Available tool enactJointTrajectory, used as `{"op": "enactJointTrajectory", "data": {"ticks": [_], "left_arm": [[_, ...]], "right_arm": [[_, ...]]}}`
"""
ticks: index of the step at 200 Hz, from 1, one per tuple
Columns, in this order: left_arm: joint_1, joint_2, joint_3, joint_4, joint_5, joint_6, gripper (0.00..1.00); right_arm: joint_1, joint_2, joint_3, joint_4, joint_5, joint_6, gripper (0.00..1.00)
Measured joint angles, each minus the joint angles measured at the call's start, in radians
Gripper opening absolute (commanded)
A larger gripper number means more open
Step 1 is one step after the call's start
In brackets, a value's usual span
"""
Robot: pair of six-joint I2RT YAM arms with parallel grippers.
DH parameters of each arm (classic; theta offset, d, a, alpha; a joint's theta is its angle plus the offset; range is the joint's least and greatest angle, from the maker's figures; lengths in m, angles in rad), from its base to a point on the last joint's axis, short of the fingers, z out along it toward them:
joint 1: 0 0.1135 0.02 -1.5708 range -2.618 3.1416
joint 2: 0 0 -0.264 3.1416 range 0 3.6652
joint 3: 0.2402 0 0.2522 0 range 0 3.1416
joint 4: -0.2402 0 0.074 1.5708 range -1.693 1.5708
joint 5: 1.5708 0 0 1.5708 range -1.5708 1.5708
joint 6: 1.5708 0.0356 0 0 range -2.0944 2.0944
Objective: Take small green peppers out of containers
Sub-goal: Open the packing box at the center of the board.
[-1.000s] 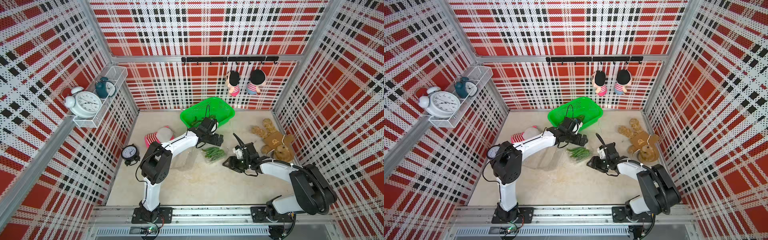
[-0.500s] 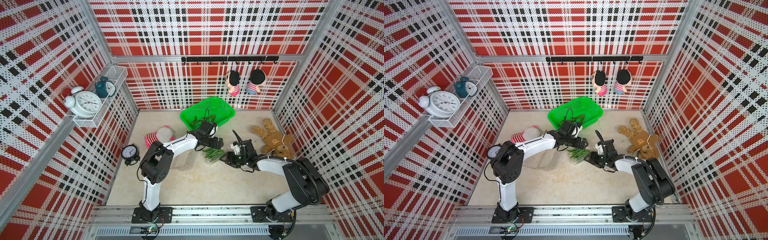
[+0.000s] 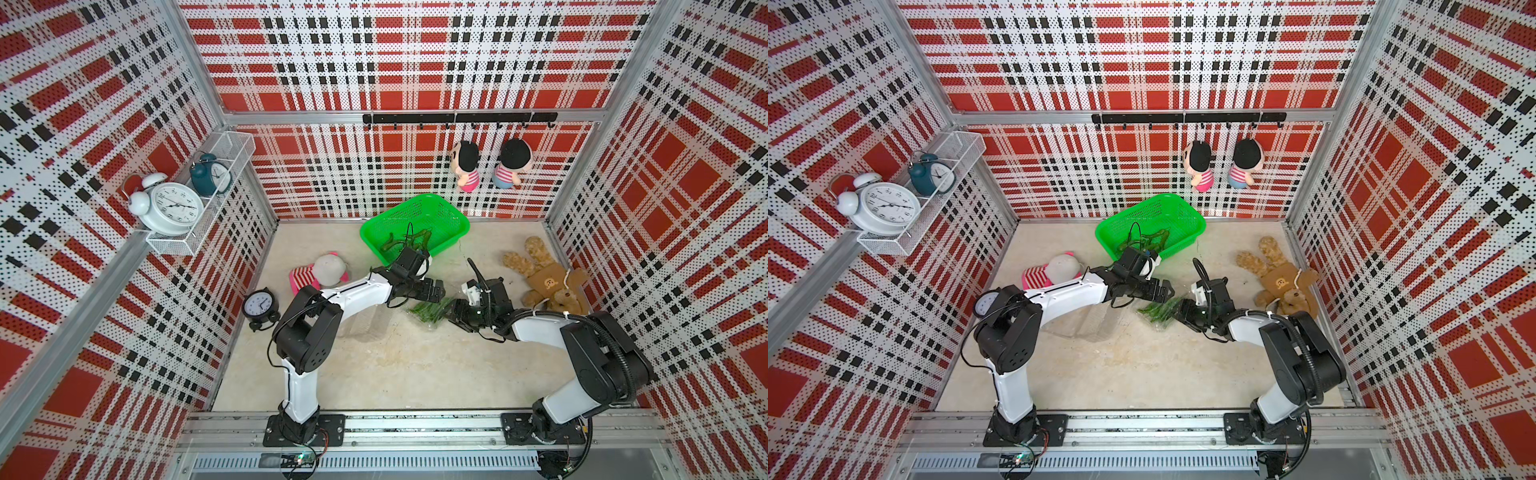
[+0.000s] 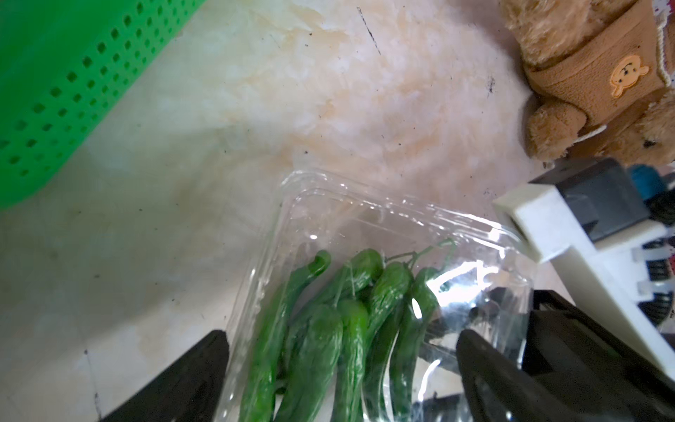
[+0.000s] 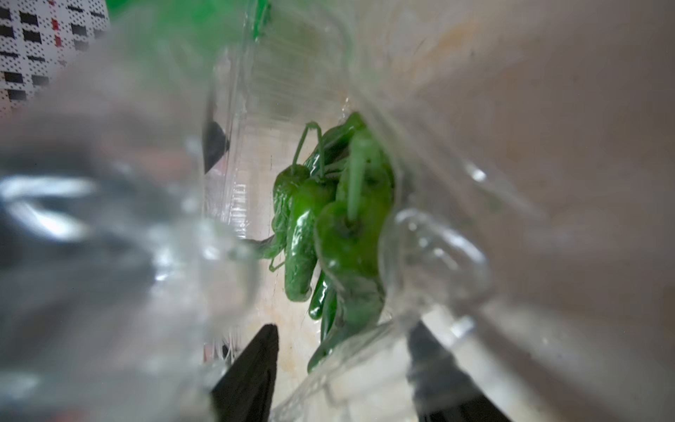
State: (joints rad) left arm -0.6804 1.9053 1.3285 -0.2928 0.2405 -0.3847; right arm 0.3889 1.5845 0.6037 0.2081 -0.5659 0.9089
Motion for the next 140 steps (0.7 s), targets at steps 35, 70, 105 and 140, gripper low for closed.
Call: {"op": "enactJointTrajectory", "data": {"ticks": [35,70,105,140], "left_arm": [[-0.003,-0.019,-0.015,0.0,-0.021,-0.014,1.0],[-0.034,-0.048,-0.011,-0.031,-0.12,-0.003,0.98],[-0.09,-0.054,0.032,-0.092,-0.293,0.051,0.98],[-0.131,-0.086,0.06,-0.152,-0.447,0.08,0.99]], "right_arm": [[-0.003,0.003,-0.001,0.002,0.017,0.006,0.51],[-0.003,-0.009,0.002,-0.051,0.035,-0.025,0.42],[-0.003,-0.012,0.007,-0.095,0.045,-0.052,0.32],[-0.003,-0.021,0.017,-0.112,0.047,-0.059,0.23]]}}
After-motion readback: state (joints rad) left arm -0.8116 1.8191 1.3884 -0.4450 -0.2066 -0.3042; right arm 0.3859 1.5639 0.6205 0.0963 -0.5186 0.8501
